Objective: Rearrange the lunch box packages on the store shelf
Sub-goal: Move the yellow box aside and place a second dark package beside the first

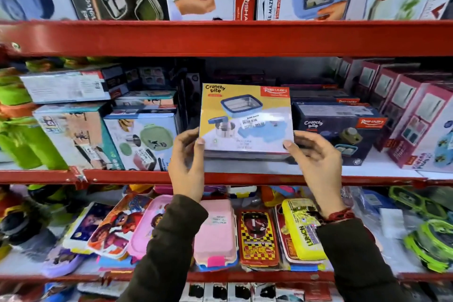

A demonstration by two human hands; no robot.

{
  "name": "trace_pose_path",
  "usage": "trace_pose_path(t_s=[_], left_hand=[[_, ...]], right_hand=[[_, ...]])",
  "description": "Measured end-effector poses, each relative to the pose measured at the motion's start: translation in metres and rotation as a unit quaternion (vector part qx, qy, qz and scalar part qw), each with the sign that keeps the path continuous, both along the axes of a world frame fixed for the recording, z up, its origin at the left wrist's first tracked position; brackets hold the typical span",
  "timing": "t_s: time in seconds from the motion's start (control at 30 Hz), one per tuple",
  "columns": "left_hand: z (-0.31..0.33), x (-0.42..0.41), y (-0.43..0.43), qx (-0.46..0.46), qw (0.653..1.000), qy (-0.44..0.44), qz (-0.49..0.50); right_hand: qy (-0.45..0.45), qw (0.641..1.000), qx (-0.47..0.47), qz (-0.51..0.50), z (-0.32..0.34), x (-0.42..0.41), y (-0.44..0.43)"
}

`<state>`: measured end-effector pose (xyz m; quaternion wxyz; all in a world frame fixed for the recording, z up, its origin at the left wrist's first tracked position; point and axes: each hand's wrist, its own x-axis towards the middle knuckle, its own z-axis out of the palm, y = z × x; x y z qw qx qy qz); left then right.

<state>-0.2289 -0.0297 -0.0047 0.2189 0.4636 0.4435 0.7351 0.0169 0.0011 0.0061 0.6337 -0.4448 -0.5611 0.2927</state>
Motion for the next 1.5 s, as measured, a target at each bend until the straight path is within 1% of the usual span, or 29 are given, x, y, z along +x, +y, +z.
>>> trace_pose_path(t_s=[0.07,0.13,0.23,0.3,0.37,0.43,0.5,0.6,0.7,0.9,1.03,1.17,1.37,1.5], left_hand=[[0.007,-0.003,-0.003,0.007,0.999,-0.017,-0.031],[0.013,-0.012,-0.001,-0.001,0.997,-0.019,-0.071],[0.019,-0.029,-0.001,-0.016,0.99,0.042,-0.132],[0.019,-0.036,-0.003,-0.018,0.983,0.092,-0.155],[0.017,-0.038,-0.005,-0.013,0.98,0.127,-0.156],[0.015,-0.037,-0.005,-0.01,0.979,0.14,-0.149],[0.014,-0.033,-0.004,-0.014,0.979,0.146,-0.139],[0.013,-0.025,-0.004,-0.029,0.988,0.114,-0.102],[0.012,-0.019,0.001,-0.06,0.992,0.095,-0.065],[0.005,-0.016,0.018,-0.129,0.976,0.165,-0.062],[0.001,-0.012,0.029,-0.157,0.97,0.183,-0.035],[0.0,-0.012,0.037,-0.177,0.966,0.189,-0.019],[0.003,-0.007,0.045,-0.209,0.963,0.17,-0.015],[0.001,-0.009,0.046,-0.21,0.962,0.172,-0.013]], right_hand=[[0.013,1.0,0.01,0.021,0.006,-0.001,-0.005],[0.016,0.997,0.02,0.067,0.011,0.001,-0.01],[-0.027,0.99,0.046,0.131,0.011,0.009,-0.015],[-0.072,0.985,0.048,0.147,0.011,0.013,-0.016],[-0.101,0.983,0.047,0.148,0.009,0.013,-0.016],[-0.104,0.985,0.052,0.13,0.007,0.009,-0.014],[-0.087,0.99,0.06,0.095,0.006,0.005,-0.014],[-0.047,0.995,0.042,0.075,0.008,0.003,-0.011],[-0.036,0.997,0.009,0.06,0.005,0.0,-0.006],[-0.075,0.996,-0.036,0.022,-0.003,-0.011,0.001],[-0.142,0.988,-0.058,-0.003,-0.008,-0.019,0.009],[-0.181,0.98,-0.073,-0.03,-0.005,-0.027,0.022],[-0.187,0.976,-0.098,-0.06,-0.001,-0.035,0.034],[-0.169,0.979,-0.101,-0.051,-0.006,-0.035,0.034]])
